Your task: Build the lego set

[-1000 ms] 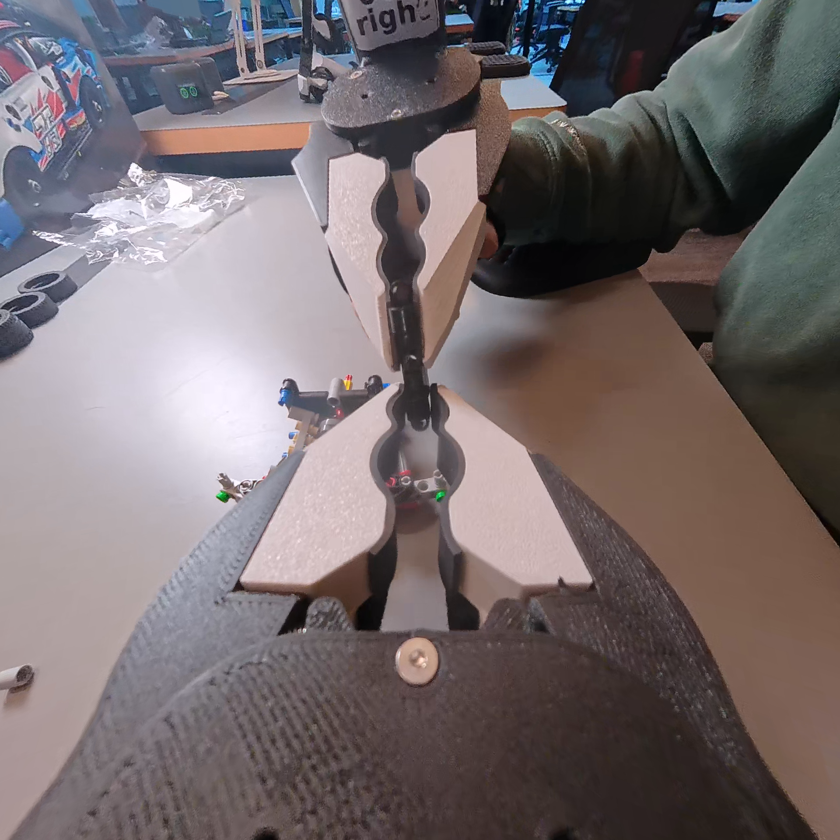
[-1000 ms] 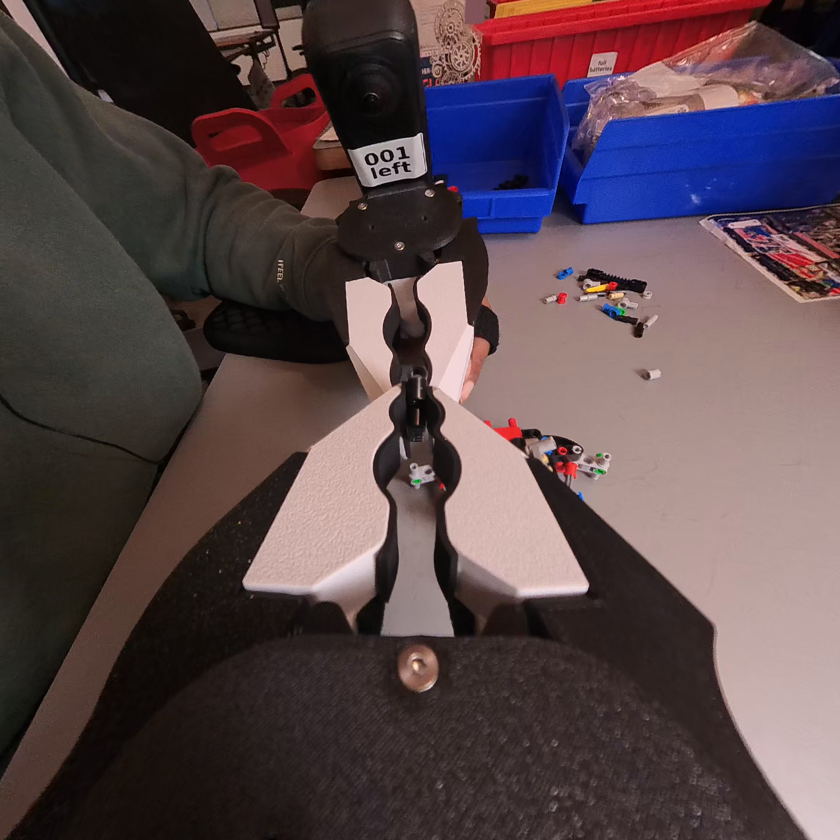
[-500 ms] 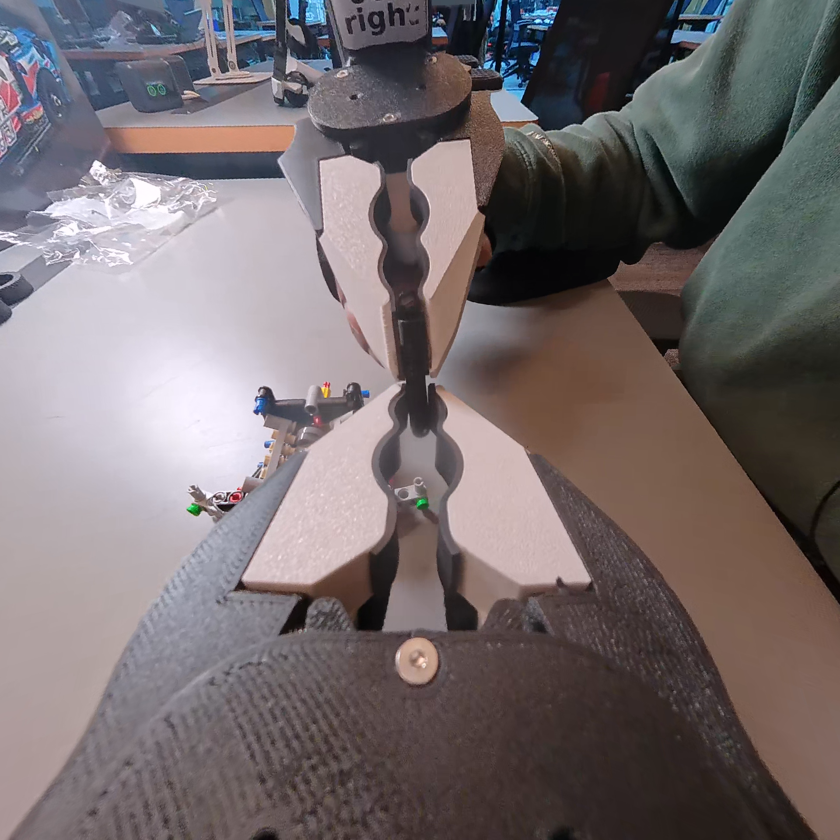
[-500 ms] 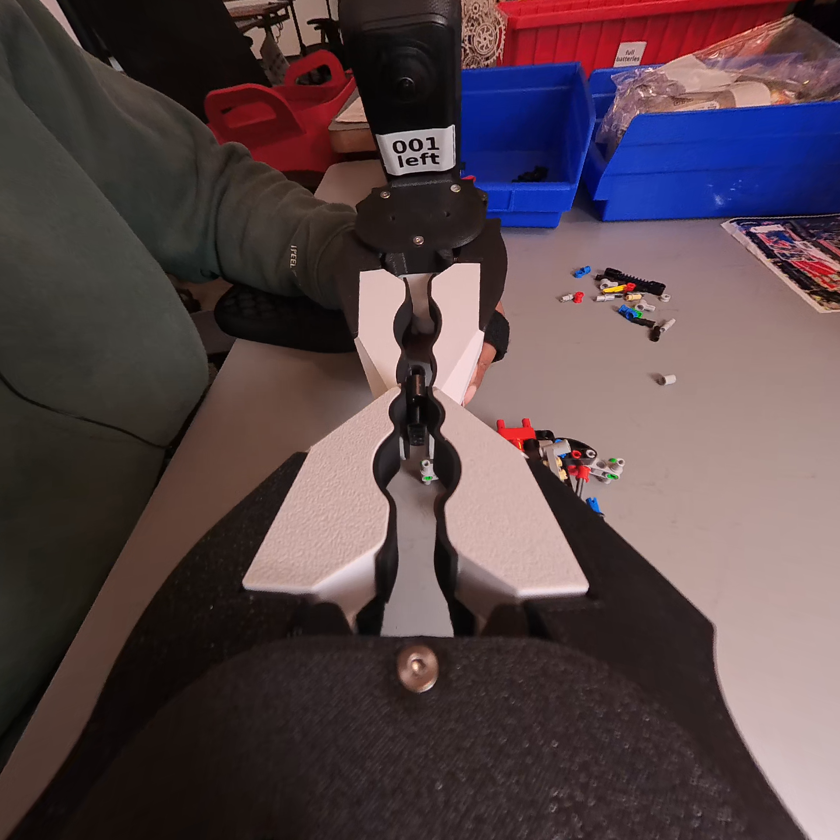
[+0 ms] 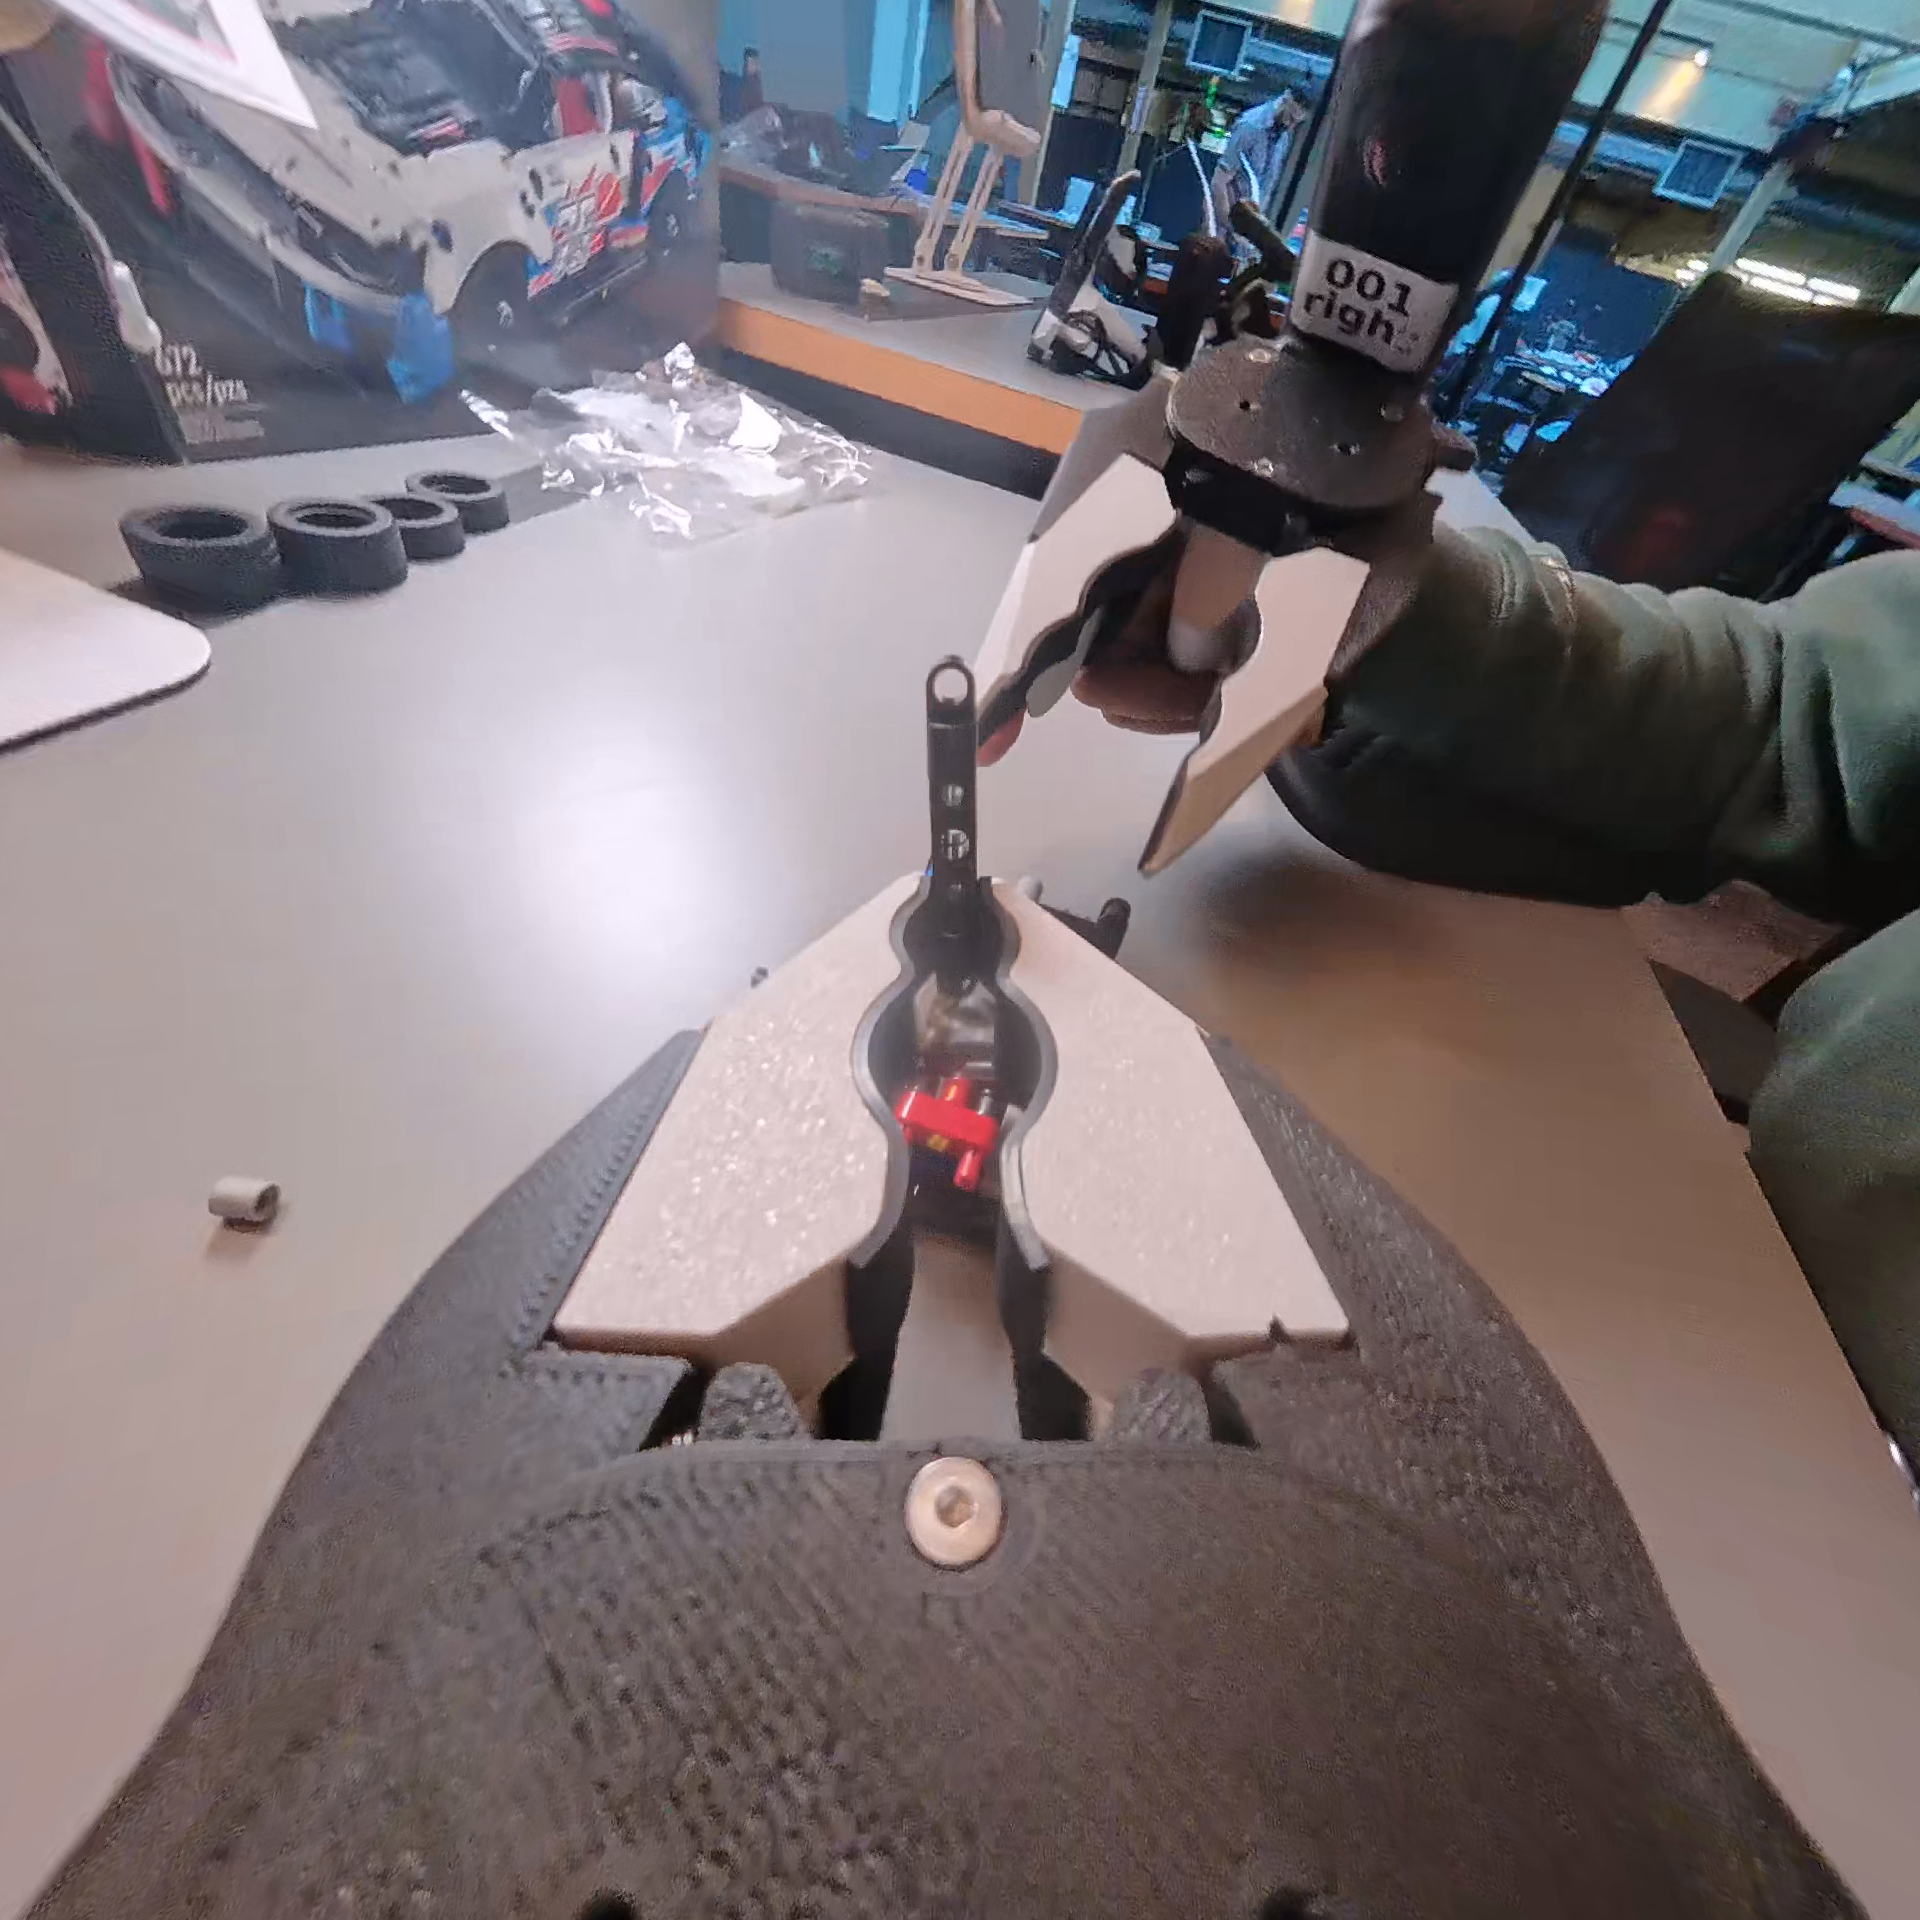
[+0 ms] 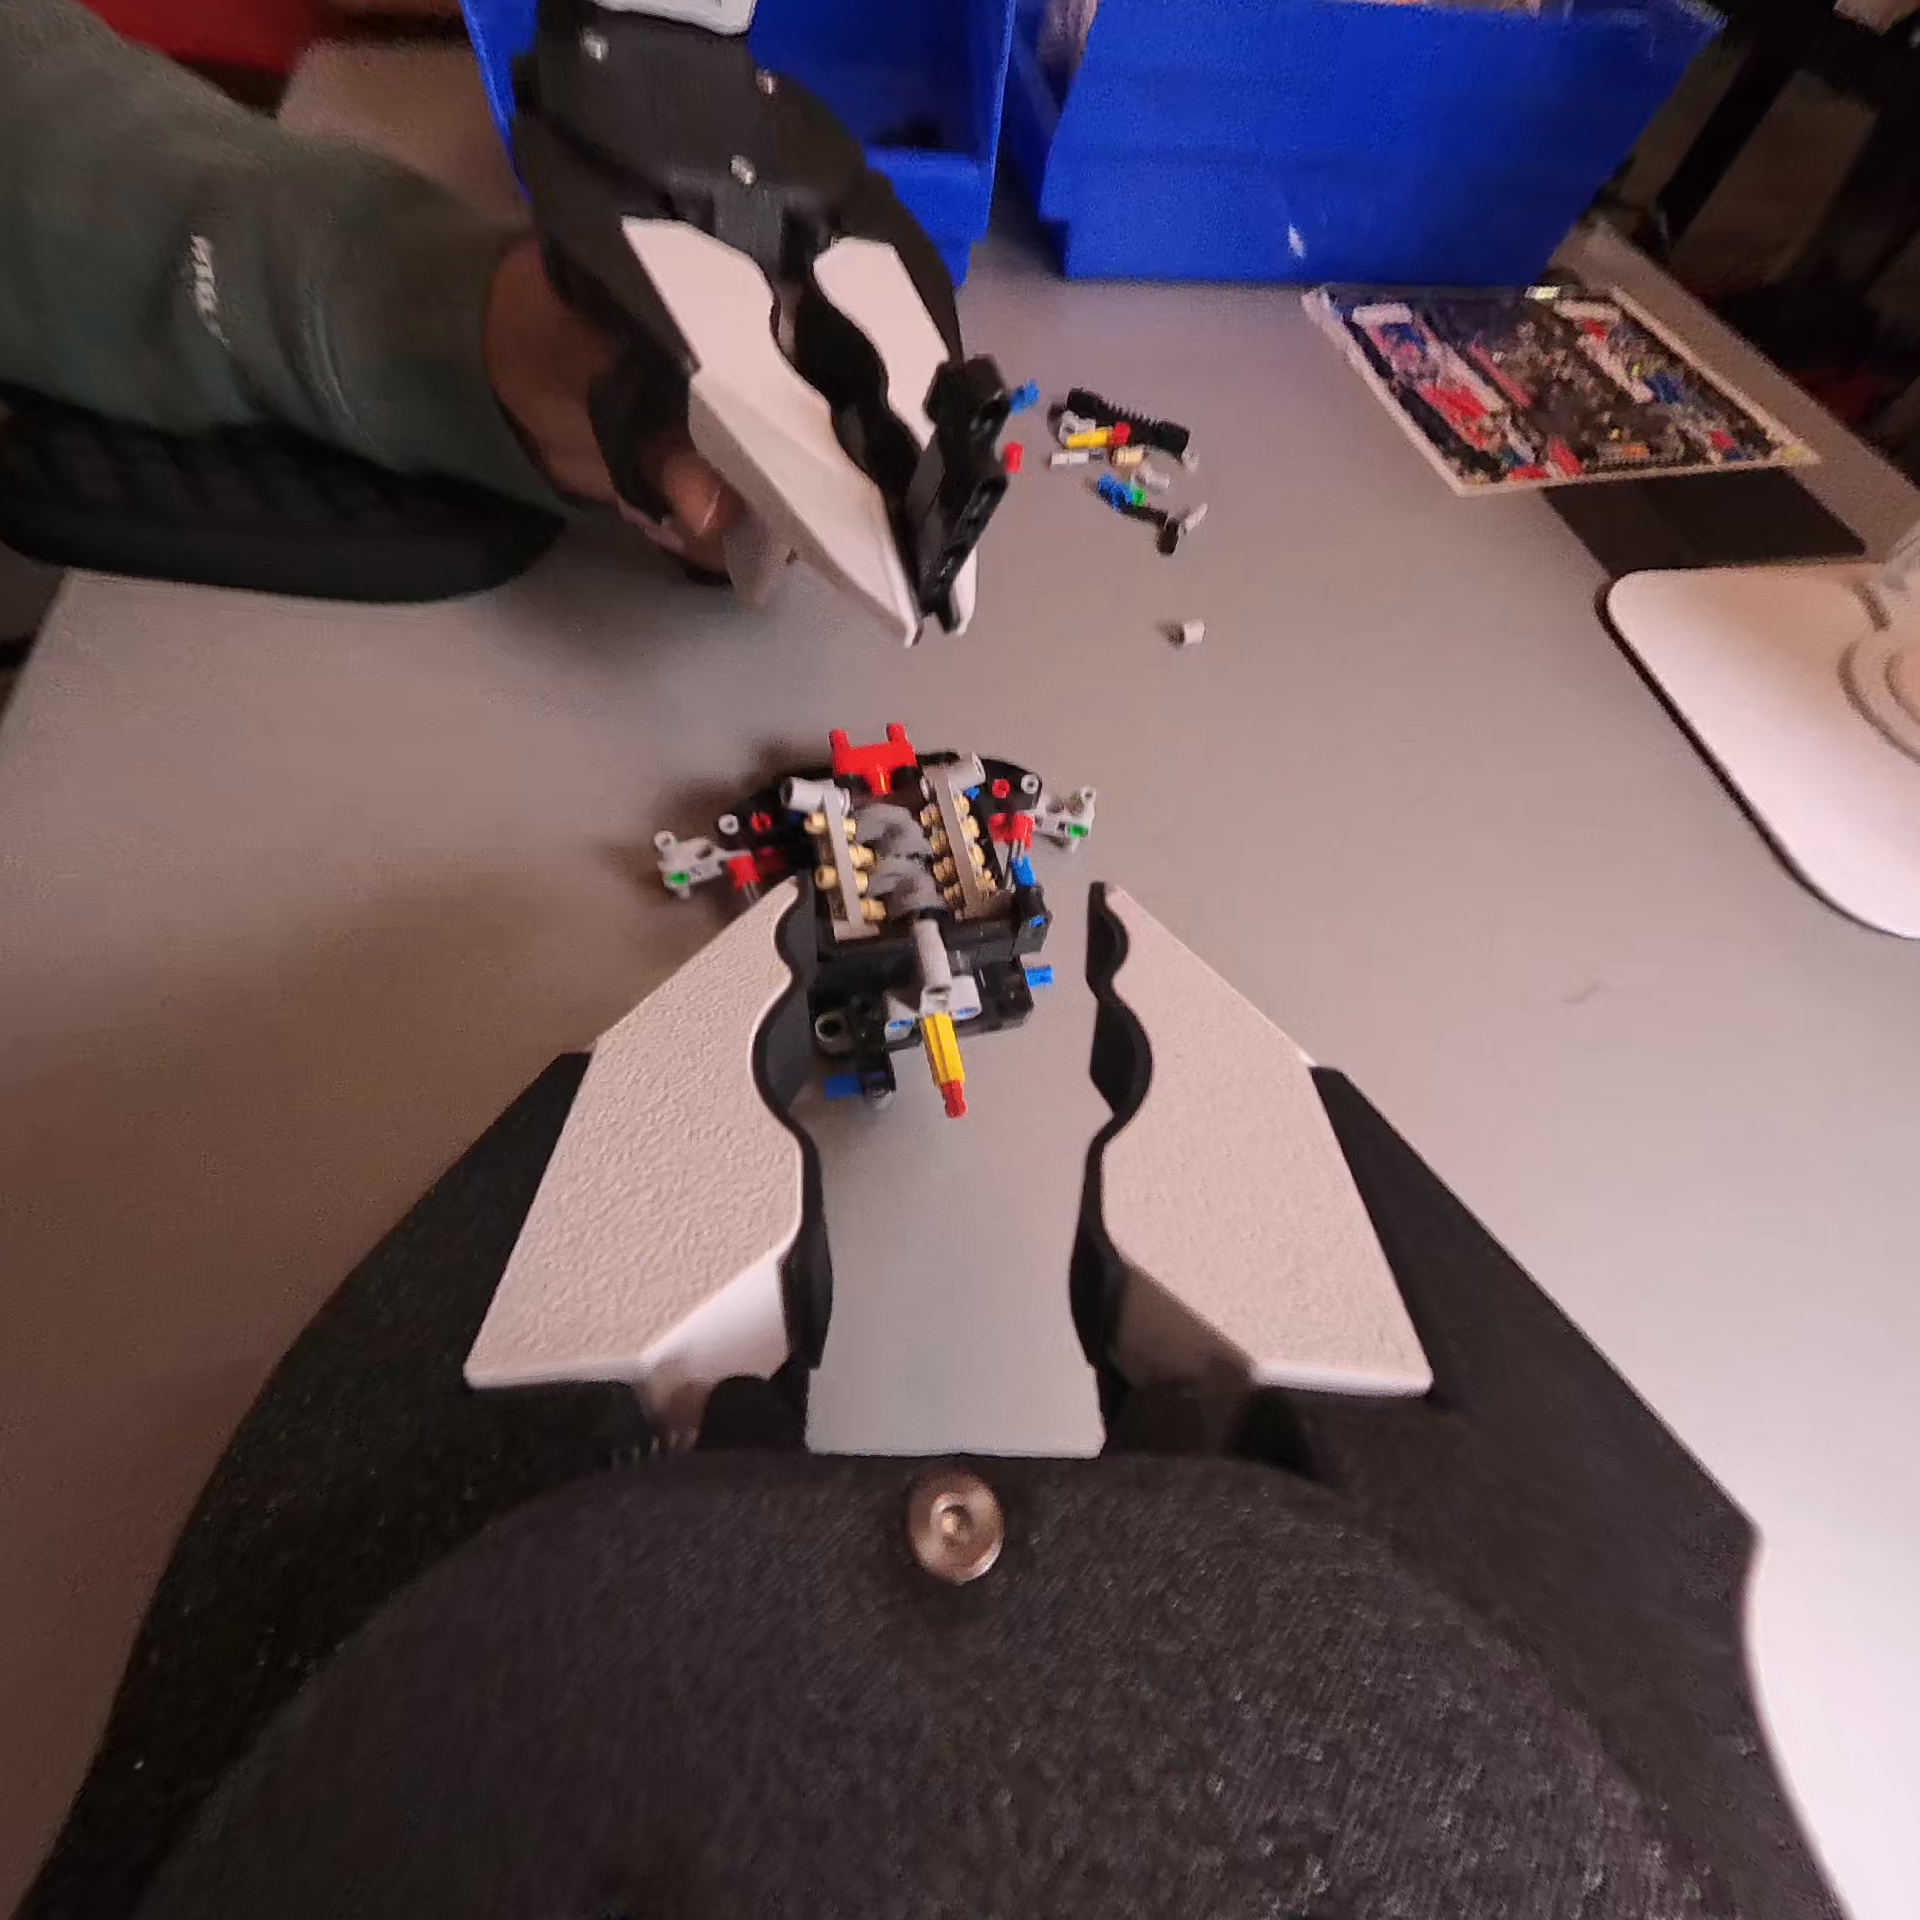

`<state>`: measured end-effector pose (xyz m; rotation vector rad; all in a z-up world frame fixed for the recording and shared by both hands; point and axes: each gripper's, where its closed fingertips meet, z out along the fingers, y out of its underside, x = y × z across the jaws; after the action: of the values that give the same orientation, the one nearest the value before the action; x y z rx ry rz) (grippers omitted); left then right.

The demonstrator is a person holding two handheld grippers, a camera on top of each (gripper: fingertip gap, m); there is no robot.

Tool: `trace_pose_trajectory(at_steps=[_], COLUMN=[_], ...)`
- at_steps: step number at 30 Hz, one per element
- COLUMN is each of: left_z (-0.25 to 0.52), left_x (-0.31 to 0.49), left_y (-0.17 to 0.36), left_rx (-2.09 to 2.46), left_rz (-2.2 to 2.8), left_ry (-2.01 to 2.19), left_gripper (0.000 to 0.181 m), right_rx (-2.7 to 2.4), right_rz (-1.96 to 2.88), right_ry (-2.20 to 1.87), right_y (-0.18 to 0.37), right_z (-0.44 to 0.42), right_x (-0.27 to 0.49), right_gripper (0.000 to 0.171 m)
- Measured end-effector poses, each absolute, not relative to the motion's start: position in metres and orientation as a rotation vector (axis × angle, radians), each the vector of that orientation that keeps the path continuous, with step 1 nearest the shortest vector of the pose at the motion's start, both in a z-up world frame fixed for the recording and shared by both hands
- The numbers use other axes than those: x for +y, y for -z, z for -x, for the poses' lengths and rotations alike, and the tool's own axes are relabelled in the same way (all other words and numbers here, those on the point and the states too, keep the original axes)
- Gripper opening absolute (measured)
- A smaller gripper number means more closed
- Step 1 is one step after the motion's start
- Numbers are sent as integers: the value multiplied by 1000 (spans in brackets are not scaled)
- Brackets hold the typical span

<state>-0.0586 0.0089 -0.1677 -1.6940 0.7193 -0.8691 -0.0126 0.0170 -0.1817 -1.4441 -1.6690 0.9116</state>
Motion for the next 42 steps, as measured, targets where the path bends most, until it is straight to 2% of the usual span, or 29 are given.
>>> trace_pose_trajectory(at_steps=[8, 12, 18, 21, 28, 31, 36, 39, 42], left_z=[44, 38, 30, 25, 11, 6, 12, 14, 11], left_x=[19, 22, 8, 3, -7, -7, -1, 2, -1], left_y=[174, 162, 134, 128, 137, 143, 150, 155, 153], left_rx=[725, 715, 705, 707, 838, 882, 929, 979, 1022], left_rz=[1717, 1646, 1458, 1418, 1444, 1480, 1559, 1596, 1591], left_ry=[941, 1153, 1398, 1459, 1377, 1324, 1192, 1111, 1101], left_gripper=[6, 5, 6, 6, 6, 6, 21, 18, 6], right_rx=[-1737, -1680, -1507, -1445, -1334, -1394, -1461, -1455, -1487], right_rz=[1486, 1486, 1376, 1318, 1305, 1316, 1397, 1413, 1422], right_ry=[-913, -929, -1129, -1204, -1437, -1342, -1330, -1347, -1329], right_y=[203, 196, 156, 140, 111, 121, 132, 135, 140], right_z=[17, 21, 34, 34, 28, 33, 26, 27, 31], right_x=[11, 14, 8, 4, 0, -3, 1, 2, -1], right_gripper=[55, 57, 25, 17, 26, 7, 5, 5, 5])
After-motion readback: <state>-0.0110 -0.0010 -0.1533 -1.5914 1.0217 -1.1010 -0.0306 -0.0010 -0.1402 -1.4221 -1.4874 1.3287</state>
